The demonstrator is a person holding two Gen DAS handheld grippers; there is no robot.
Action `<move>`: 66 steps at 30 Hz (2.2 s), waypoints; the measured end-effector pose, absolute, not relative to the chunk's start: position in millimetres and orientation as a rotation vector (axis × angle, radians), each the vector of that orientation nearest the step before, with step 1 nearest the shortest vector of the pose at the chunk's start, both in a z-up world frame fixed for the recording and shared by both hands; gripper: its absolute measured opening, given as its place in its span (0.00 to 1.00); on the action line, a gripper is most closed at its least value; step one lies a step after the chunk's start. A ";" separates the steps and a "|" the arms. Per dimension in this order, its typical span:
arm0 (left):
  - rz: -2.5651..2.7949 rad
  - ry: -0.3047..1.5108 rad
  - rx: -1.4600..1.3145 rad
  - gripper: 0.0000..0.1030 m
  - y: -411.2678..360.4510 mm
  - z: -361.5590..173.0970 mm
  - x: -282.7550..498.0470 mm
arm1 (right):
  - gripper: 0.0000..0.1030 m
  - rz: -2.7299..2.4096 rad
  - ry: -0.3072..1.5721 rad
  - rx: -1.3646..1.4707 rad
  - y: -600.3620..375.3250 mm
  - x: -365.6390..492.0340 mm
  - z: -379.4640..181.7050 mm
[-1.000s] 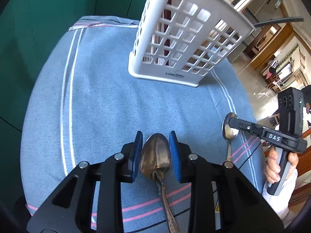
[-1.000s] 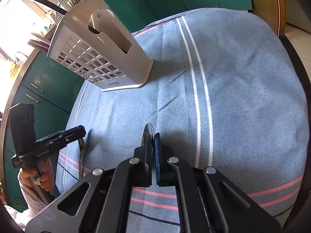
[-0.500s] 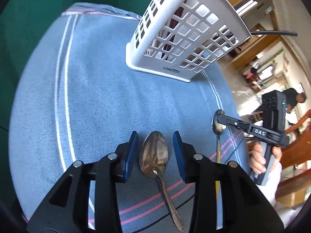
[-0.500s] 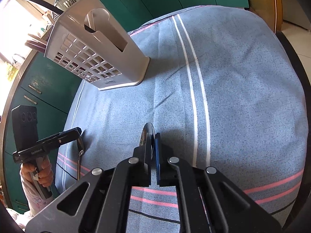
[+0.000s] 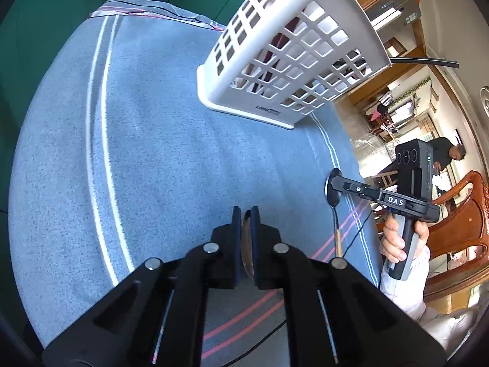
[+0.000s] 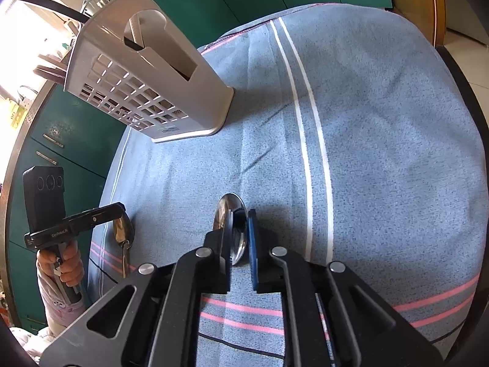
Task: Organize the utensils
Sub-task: 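Close the left tool on the silver spoon handle and lift it, then carry both spoons up to the white holder, handles down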
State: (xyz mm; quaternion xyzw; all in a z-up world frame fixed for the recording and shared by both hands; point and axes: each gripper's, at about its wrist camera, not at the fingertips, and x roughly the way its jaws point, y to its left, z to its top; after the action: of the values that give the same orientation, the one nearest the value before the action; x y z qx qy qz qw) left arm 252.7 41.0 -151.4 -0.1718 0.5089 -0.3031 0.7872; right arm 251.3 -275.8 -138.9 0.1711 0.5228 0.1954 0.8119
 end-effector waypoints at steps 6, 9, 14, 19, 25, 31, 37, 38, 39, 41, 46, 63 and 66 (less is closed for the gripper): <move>-0.558 1.043 -0.323 0.02 43.3 -138.7 243.6 | 0.04 0.409 1.103 0.349 -268.8 248.3 -135.3; -0.475 0.999 -0.255 0.02 44.3 -125.8 240.4 | 0.03 0.388 1.085 0.315 -261.2 243.2 -127.6; -0.336 0.890 -0.148 0.02 47.1 -94.1 227.0 | 0.03 0.322 1.015 0.253 -254.5 230.3 -108.8; -0.213 0.777 -0.074 0.02 47.3 -63.8 215.2 | 0.03 0.218 0.892 0.156 -248.3 212.7 -76.6; -0.147 0.698 -0.039 0.02 40.7 -41.4 209.1 | 0.03 0.143 0.776 0.113 -253.9 202.7 -43.4; -0.130 0.660 -0.015 0.02 34.5 -31.6 201.1 | 0.03 0.097 0.768 0.041 -244.1 198.9 -43.1; -0.134 0.552 -0.062 0.02 44.3 0.8 188.5 | 0.03 0.091 0.711 0.052 -242.9 191.2 -24.4; -0.130 0.536 -0.069 0.02 46.5 6.9 187.8 | 0.03 0.096 0.705 0.056 -241.1 191.7 -20.7; -0.128 0.525 -0.073 0.02 47.2 10.3 187.6 | 0.03 0.108 0.693 0.064 -241.0 190.2 -13.5; -0.128 0.502 -0.087 0.02 49.2 20.5 186.6 | 0.03 0.125 0.674 0.071 -241.2 185.8 -3.8; -0.127 0.435 -0.101 0.02 55.0 49.1 186.4 | 0.03 0.180 0.605 0.075 -236.2 174.7 32.4; 0.009 0.212 0.090 0.02 12.9 131.9 252.9 | 0.03 0.021 0.329 -0.042 -188.5 249.4 160.0; 0.013 0.251 0.129 0.02 3.8 118.7 273.8 | 0.03 -0.022 0.373 -0.101 -172.7 278.8 139.7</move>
State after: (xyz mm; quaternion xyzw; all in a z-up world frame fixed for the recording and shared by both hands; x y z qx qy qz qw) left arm 273.8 3.8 118.7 0.0643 0.1250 0.0067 0.9900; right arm 278.8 -172.7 139.7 -0.0503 0.1853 -0.0112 0.9813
